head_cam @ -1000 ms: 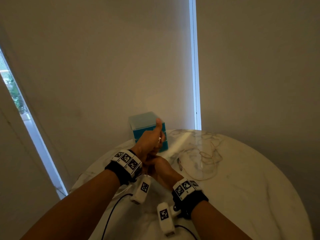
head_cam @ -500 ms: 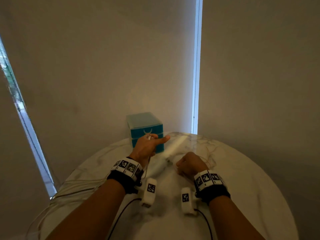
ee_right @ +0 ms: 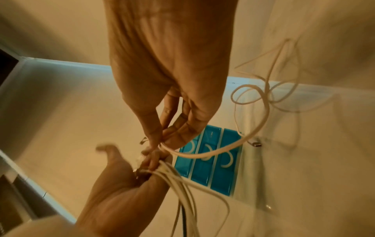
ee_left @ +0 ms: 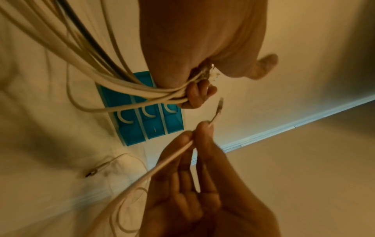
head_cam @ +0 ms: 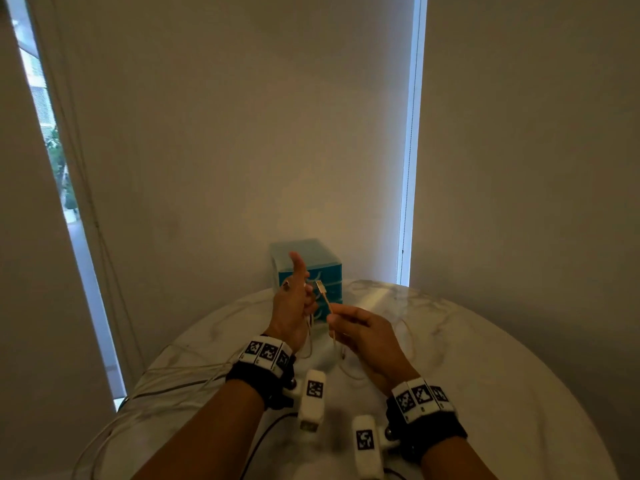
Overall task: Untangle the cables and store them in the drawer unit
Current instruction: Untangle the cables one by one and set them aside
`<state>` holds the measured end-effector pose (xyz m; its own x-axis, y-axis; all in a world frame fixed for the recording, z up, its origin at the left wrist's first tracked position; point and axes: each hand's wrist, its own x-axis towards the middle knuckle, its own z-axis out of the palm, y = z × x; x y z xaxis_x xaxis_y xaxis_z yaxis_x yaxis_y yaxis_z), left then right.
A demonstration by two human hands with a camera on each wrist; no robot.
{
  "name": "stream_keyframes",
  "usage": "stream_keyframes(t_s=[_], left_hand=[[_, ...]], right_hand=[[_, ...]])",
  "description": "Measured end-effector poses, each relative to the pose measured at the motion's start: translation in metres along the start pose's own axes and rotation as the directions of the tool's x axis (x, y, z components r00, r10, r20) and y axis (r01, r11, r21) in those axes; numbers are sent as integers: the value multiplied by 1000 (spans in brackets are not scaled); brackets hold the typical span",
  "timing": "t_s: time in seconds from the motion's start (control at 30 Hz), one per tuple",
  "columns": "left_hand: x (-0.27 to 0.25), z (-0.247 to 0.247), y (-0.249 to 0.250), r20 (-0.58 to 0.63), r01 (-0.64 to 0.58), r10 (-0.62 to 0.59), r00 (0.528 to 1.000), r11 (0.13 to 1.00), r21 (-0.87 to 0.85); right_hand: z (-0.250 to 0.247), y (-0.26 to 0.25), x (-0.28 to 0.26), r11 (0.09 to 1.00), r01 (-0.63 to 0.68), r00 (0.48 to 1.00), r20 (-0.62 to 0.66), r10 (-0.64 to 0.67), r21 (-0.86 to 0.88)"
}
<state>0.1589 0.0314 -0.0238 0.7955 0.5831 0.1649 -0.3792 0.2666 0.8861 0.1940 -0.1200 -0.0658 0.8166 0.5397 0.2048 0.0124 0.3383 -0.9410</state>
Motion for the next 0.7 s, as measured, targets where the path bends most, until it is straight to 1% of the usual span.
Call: stream_keyframes(t_s=[0.07,0.13,0.2,0.23,0.27,0.3,0.33,0.4,0.43,0.5,0.57,0.6,0.63,0.67,0.7], left_hand=[[-1,1,-4,71,-34,27,997,995,94],[-4,4,-8,50,-30,23,998,988,151],[-5,11,-9,22,-64,60,998,972,224],[-5,14,-7,12,-85,85,996,967,238],[-5,17,-3,-8,-95,100,995,964,247],[-6,20,3,-35,-107,119,992,963,249],[-6,22,11,-62,-117,136,989,963,244],[-5,21,27,-111,-140,167,980,967,214],[-3,19,34,-135,-154,182,974,969,191],[-2,14,48,-164,-187,206,965,975,121],[0,10,57,-165,-202,206,965,978,42],[0,8,61,-150,-201,198,969,980,-5],[1,6,63,-127,-191,183,975,980,-54],[1,3,65,-91,-168,160,983,982,-91],[1,1,66,-41,-129,125,991,986,-102]], right_hand=[[7,2,-1,998,24,1000,7,-23,-53],[11,3,-2,993,49,999,-2,-50,-103],[12,3,-3,990,67,998,-6,-69,-125],[11,3,-3,981,75,997,-1,-76,-178],[10,3,-1,958,76,997,1,-78,-275],[6,4,1,916,64,997,-8,-73,-396],[2,5,2,854,48,997,-31,-75,-517],[-11,8,5,717,-5,986,-122,-112,-697],[-19,9,7,665,-46,976,-175,-129,-745],[-33,10,9,605,-119,952,-263,-155,-787],[-45,12,12,614,-169,928,-335,-164,-771],[-50,13,13,652,-179,920,-360,-154,-736],[-54,13,14,733,-173,915,-383,-128,-658],[-56,13,14,840,-151,916,-393,-80,-521],[-56,12,14,935,-121,922,-386,-19,-335]])
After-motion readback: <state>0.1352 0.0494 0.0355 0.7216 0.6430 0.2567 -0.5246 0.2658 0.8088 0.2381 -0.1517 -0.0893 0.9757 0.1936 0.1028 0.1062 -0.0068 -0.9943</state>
